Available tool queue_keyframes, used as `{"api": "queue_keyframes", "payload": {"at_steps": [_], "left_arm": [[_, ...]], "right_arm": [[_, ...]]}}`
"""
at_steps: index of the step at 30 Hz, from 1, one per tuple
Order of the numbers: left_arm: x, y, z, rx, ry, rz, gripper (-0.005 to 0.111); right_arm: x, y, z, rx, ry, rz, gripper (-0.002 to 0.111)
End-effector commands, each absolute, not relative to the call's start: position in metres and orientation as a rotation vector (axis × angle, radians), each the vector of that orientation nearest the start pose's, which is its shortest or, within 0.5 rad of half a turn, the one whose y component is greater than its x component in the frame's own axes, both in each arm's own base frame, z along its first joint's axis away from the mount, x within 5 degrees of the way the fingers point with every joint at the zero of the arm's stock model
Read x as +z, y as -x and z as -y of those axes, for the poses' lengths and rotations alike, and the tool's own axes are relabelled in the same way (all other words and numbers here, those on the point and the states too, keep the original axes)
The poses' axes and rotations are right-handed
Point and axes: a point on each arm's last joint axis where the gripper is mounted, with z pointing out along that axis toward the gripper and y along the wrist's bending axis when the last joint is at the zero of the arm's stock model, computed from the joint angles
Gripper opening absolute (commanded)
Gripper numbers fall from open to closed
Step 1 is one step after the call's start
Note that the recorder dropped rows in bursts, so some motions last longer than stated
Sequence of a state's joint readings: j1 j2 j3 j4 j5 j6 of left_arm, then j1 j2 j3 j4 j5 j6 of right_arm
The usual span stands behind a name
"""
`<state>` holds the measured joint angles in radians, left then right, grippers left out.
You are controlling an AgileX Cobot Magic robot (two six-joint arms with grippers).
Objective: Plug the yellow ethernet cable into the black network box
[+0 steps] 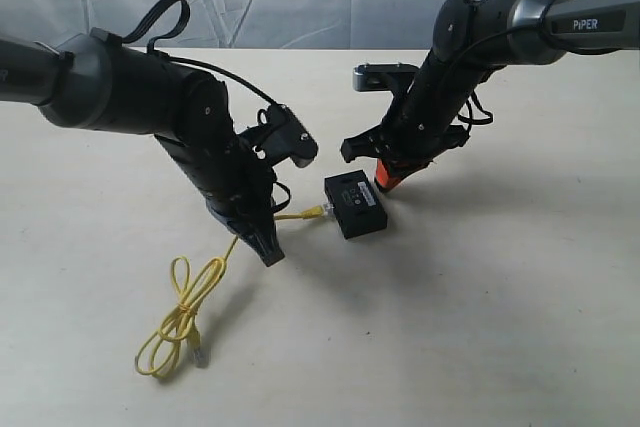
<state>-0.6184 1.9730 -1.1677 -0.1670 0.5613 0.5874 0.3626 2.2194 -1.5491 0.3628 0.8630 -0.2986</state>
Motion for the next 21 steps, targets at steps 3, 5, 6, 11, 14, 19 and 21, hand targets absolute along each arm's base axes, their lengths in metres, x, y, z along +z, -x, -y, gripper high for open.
{"api": "queue_keyframes", "payload": {"at_steps": [3,5,6,11,14,19,21], "left_arm": [[0.1389,-0.3022,0.227,-0.184,-1.422,-2.427,0.0],[0.1389,-0.3022,0.2271,-0.186,-1.42,-2.427,0.0],[0.1389,-0.3022,0.2271,-0.186,-1.42,-2.428,0.0],[0.143,-0.3019,0.2269,-0.186,-1.42,-2.417,0.0],[0.1437,-0.3016,0.2271,-0.19,-1.428,-2.411,0.0],[0.144,-0.2993,0.2296,-0.238,-1.456,-2.396,0.0],[0.1442,-0.2985,0.2305,-0.254,-1.472,-2.387,0.0]], "right_arm": [[0.1236,-0.4008,-0.1767,0.436,0.66,-2.904,-0.001],[0.1236,-0.4008,-0.1767,0.436,0.66,-2.904,-0.001],[0.1236,-0.4008,-0.1767,0.436,0.66,-2.904,-0.001],[0.1236,-0.4008,-0.1767,0.436,0.66,-2.904,-0.001],[0.1237,-0.4007,-0.177,0.442,0.656,-2.904,-0.001],[0.1238,-0.4007,-0.1773,0.447,0.652,-2.904,-0.001],[0.1238,-0.4007,-0.1773,0.447,0.652,-2.904,-0.001]]}}
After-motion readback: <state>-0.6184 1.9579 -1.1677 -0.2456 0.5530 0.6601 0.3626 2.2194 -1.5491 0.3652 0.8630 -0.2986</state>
